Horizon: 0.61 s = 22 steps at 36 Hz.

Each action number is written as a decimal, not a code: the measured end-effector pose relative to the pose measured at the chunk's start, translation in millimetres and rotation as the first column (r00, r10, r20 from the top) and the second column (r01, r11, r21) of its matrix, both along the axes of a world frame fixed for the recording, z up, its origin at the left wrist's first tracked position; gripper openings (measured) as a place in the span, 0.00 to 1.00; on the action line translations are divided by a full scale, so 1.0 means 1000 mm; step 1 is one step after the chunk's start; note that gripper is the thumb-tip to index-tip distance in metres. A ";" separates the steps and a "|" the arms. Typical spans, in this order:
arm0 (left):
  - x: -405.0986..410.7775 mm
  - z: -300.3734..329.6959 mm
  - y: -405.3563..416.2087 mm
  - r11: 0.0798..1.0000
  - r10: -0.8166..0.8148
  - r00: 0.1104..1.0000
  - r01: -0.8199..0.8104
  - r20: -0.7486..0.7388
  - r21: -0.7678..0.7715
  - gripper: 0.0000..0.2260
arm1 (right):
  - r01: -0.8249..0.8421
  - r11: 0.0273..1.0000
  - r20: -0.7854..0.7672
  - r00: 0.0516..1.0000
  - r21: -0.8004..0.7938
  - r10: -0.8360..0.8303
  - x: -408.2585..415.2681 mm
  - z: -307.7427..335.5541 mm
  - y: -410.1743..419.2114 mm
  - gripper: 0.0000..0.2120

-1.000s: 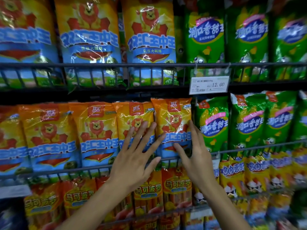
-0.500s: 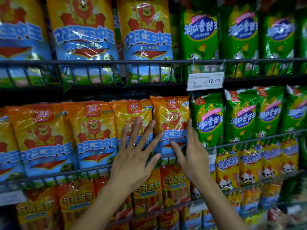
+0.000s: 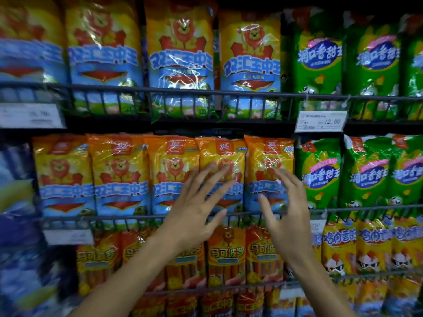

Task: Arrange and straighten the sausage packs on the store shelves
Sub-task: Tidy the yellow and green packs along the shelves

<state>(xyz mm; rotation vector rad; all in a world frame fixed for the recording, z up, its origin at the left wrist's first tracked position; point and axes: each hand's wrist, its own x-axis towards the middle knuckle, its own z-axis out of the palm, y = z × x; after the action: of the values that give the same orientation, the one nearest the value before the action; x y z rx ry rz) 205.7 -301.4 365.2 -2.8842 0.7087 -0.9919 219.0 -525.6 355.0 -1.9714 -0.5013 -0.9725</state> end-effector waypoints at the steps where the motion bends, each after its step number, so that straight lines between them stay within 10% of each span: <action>1: -0.002 0.001 0.010 1.000 0.031 0.999 -0.031 0.030 0.005 0.27 | -0.023 0.999 0.025 0.999 -0.040 0.024 -0.004 0.000 0.006 0.27; 8: -0.005 -0.001 0.047 0.980 0.143 0.989 -0.147 0.042 0.136 0.27 | -0.047 0.953 -0.145 0.989 -0.299 0.003 -0.002 -0.003 0.047 0.39; 15: -0.008 -0.009 0.047 0.969 0.210 0.975 -0.218 0.077 0.115 0.28 | -0.082 0.996 -0.201 0.977 -0.033 0.074 0.002 -0.004 0.074 0.38; 22: -0.008 -0.011 0.047 0.967 0.225 0.972 -0.231 0.063 0.107 0.27 | -0.102 0.983 -0.094 0.992 -0.155 0.088 0.008 -0.015 0.063 0.36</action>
<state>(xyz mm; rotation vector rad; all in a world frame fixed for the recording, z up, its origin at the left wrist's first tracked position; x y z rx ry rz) 197.3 -254.1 354.3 -2.7527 0.4035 -0.9566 227.2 -462.9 339.7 -2.1018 -0.6360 -0.8043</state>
